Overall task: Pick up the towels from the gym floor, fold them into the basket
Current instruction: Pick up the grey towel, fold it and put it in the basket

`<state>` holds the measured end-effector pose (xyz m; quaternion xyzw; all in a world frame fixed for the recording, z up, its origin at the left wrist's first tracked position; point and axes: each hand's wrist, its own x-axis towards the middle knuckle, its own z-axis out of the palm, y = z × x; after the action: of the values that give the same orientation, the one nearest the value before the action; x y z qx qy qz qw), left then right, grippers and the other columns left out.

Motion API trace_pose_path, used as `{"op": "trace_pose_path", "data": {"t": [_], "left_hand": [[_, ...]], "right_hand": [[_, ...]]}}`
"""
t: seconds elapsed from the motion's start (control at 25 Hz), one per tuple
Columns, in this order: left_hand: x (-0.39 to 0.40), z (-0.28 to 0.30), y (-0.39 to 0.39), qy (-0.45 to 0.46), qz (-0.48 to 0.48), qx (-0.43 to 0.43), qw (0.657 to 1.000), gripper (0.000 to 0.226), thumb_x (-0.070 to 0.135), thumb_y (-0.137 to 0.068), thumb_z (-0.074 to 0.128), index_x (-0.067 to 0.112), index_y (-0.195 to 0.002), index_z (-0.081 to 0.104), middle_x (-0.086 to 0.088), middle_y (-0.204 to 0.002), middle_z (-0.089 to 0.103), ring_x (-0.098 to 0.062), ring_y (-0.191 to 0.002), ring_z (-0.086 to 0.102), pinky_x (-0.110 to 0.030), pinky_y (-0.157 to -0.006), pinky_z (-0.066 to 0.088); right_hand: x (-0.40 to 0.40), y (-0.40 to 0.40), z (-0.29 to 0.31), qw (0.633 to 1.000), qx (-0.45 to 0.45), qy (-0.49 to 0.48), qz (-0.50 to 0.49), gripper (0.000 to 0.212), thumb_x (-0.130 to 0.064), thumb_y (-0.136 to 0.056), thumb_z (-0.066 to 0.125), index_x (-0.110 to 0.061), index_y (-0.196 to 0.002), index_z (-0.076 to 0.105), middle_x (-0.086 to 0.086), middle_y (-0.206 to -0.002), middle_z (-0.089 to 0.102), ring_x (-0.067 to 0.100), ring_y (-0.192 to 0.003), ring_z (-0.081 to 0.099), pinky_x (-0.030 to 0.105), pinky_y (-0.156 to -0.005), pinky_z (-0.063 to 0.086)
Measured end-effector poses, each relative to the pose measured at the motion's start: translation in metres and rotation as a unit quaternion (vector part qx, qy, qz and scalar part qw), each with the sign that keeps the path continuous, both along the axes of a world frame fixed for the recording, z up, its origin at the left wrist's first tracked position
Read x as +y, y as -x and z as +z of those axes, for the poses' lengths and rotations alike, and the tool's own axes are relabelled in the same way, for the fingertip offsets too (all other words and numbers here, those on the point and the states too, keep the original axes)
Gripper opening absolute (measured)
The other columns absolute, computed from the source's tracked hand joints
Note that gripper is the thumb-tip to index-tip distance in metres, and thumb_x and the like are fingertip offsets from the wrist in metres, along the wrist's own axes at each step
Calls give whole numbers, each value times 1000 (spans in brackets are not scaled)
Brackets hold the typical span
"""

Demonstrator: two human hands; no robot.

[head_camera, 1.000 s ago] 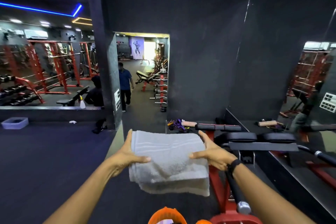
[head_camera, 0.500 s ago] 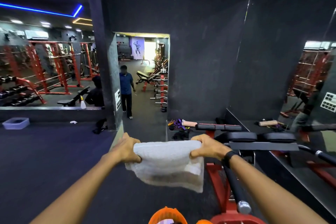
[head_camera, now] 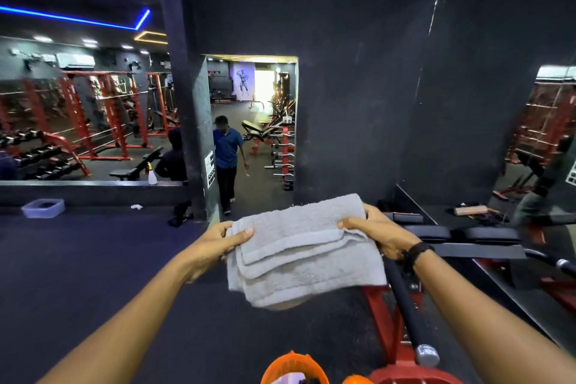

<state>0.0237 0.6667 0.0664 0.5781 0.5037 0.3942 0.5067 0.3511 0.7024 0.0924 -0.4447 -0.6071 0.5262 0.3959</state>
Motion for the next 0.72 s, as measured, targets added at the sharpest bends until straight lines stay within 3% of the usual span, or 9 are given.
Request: {"op": "trace_pose_path", "data": {"t": [0.08,0.24,0.44,0.56,0.64,0.72], "left_hand": [[5,3,4,14,6,33,999,37,32,-84,71,10,-112,63,-5,-93,65,-13,-77,59,-23,-63,46],[14,11,13,27,23,85,996,27,30,-84,72,13,-103,64,-2,-89,64,-10,-73,60,-30,-70,47],[19,13,10,2,19,256,967,15,29,-90,64,16,-96,61,0,-89,62,-13,-80,63,-25,-63,46],[21,-8,-2,10,-15,313,949,12,27,-90,64,16,-94,60,-3,-88,64,-18,-81,63,-25,-61,45],[21,-28,-14,24,-46,351,935,15,26,-90,64,13,-98,62,-5,-86,65,-18,-78,62,-26,-61,46],[20,-46,-24,39,-67,376,924,21,24,-89,65,8,-102,63,-9,-83,65,-20,-74,58,-31,-64,46]], "right_hand": [[2,-2,9,1000,3,0,-1,32,-1,-83,67,-9,-113,62,13,-110,71,29,-97,68,43,-85,55],[8,-4,30,998,-52,-28,23,33,-8,-77,73,-11,-109,64,8,-103,71,19,-87,70,31,-69,55],[25,-7,26,978,-199,-60,-16,47,-24,-62,78,-5,-103,64,8,-96,69,19,-84,64,38,-74,53],[30,-10,7,949,-299,-85,-47,56,-41,-53,76,-4,-93,62,6,-86,63,19,-79,56,40,-71,51],[27,-17,-16,934,-343,-81,-51,44,-39,-56,79,-11,-84,59,3,-84,60,19,-78,54,36,-67,47],[28,-29,-44,932,-352,-65,-49,28,-25,-69,80,-19,-80,55,2,-87,58,18,-81,53,29,-63,42]]}}
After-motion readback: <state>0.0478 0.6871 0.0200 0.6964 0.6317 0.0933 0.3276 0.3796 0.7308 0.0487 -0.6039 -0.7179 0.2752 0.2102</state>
